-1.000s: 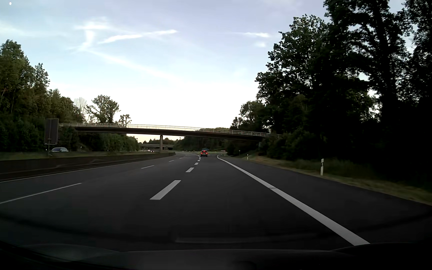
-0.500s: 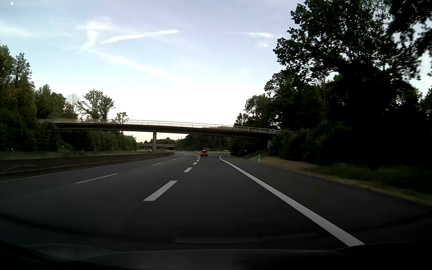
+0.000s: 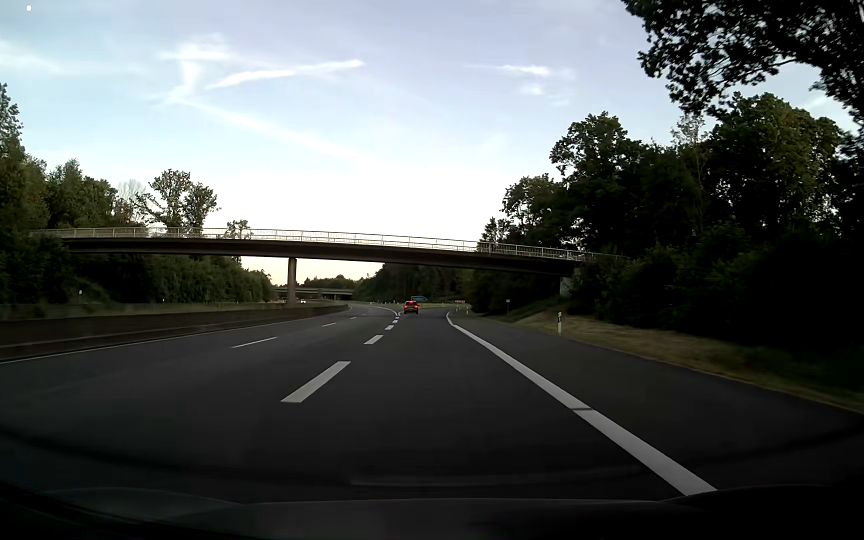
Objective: Follow the waypoints while adhering to traffic rules and regulations
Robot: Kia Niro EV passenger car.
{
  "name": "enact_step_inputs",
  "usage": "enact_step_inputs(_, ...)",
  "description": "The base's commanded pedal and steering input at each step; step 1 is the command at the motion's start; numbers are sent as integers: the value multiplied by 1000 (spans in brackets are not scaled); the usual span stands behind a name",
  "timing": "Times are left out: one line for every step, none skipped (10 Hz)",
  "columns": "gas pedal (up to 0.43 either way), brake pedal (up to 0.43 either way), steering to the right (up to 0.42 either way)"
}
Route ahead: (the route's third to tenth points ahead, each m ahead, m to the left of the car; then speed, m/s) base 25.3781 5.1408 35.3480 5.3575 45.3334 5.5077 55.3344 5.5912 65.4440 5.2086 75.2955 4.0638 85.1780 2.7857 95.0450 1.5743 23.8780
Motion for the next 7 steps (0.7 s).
enact_step_inputs(0, 140, -5)
enact_step_inputs(0, 146, -5)
enact_step_inputs(0, 146, -5)
enact_step_inputs(0, 146, -5)
enact_step_inputs(0, 146, -5)
enact_step_inputs(0, 146, -5)
enact_step_inputs(0, 146, -5)
